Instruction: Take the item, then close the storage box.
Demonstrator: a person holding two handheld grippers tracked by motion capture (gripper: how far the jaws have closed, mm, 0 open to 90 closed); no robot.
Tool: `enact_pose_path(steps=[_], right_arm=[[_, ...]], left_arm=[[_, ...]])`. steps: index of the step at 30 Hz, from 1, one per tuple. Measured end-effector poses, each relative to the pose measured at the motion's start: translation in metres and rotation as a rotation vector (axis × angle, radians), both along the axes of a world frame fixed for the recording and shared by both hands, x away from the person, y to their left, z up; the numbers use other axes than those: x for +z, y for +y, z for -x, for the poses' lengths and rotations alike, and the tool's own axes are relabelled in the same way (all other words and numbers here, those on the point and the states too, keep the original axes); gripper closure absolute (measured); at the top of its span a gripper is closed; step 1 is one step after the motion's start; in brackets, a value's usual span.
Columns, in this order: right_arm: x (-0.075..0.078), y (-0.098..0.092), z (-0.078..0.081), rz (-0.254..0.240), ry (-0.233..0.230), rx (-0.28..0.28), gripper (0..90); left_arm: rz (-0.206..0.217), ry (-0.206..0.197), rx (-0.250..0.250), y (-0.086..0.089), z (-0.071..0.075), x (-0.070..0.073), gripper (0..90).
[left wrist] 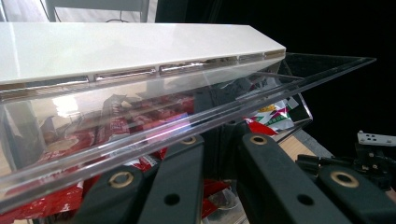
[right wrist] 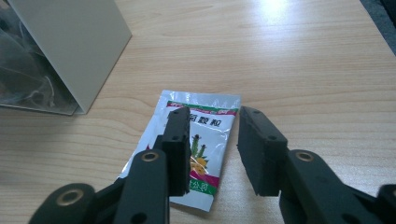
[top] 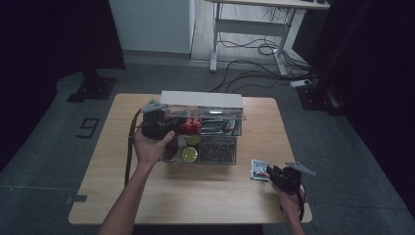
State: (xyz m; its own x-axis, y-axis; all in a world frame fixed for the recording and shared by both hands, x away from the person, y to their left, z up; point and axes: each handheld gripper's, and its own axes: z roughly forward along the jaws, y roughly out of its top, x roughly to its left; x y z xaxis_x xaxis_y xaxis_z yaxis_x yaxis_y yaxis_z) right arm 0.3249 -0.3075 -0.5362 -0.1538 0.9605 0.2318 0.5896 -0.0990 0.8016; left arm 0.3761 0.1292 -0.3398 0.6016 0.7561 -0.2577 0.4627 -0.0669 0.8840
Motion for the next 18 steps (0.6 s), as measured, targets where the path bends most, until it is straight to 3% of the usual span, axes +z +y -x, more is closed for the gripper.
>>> enact_pose_path(steps=[18], right_arm=[[0.001, -0.0002, 0.0014, -0.014, -0.012, 0.006, 61.6]], left_arm=[[0.002, -0.008, -0.013, 0.0018, 0.0068, 0.0018, 90.0]])
